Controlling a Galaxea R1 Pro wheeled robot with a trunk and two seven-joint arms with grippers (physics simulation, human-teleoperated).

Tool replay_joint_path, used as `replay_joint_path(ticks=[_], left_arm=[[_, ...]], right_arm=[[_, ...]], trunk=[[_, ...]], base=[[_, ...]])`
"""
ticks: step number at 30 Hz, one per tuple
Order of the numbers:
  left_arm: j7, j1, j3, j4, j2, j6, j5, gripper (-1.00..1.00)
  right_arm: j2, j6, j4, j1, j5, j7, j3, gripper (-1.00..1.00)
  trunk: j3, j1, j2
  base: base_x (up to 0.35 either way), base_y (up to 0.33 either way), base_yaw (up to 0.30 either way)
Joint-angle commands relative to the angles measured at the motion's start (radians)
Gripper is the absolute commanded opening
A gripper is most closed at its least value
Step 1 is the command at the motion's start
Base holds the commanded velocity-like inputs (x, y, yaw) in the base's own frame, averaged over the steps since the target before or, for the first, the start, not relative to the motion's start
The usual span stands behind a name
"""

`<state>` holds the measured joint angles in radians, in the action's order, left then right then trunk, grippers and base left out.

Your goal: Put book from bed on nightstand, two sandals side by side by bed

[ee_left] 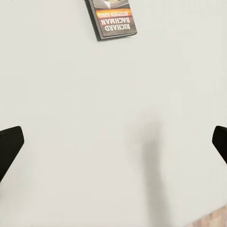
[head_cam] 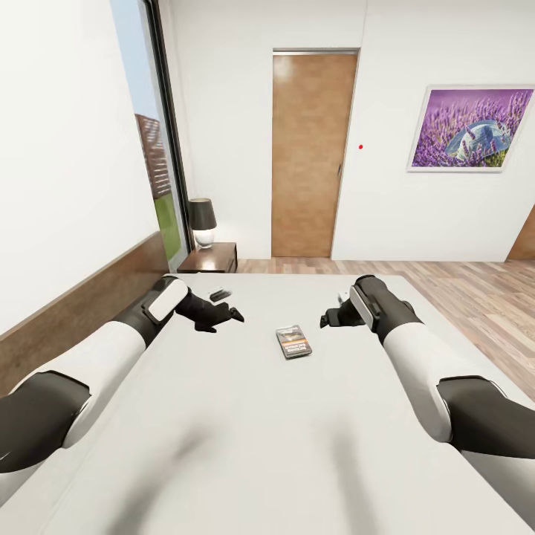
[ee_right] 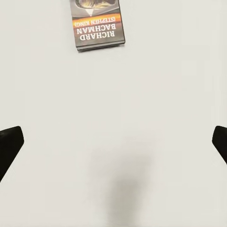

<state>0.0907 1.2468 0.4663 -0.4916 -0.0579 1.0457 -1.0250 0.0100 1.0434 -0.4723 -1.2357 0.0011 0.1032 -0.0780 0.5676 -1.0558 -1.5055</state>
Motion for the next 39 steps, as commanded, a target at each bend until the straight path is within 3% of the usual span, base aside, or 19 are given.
replay_joint_path(ticks=[1, 18, 39], left_arm=[[0.009, 0.001, 0.006, -0.002, -0.001, 0.001, -0.011, 1.00], [0.009, 0.000, 0.037, -0.002, 0.002, -0.020, -0.008, 1.00], [0.009, 0.000, 0.048, -0.003, 0.007, -0.032, -0.007, 1.00]], right_arm=[[-0.001, 0.004, -0.001, 0.000, 0.001, 0.004, -0.005, 1.00], [-0.001, 0.004, -0.002, 0.002, 0.000, 0.004, -0.006, 1.00], [-0.002, 0.004, -0.003, 0.002, 0.002, 0.004, -0.005, 1.00]], trunk=[[0.001, 0.000, -0.001], [0.001, 0.000, -0.001], [0.012, 0.000, -0.001]], base=[[0.034, 0.000, 0.000], [0.021, 0.000, 0.000], [0.000, 0.000, 0.000]])
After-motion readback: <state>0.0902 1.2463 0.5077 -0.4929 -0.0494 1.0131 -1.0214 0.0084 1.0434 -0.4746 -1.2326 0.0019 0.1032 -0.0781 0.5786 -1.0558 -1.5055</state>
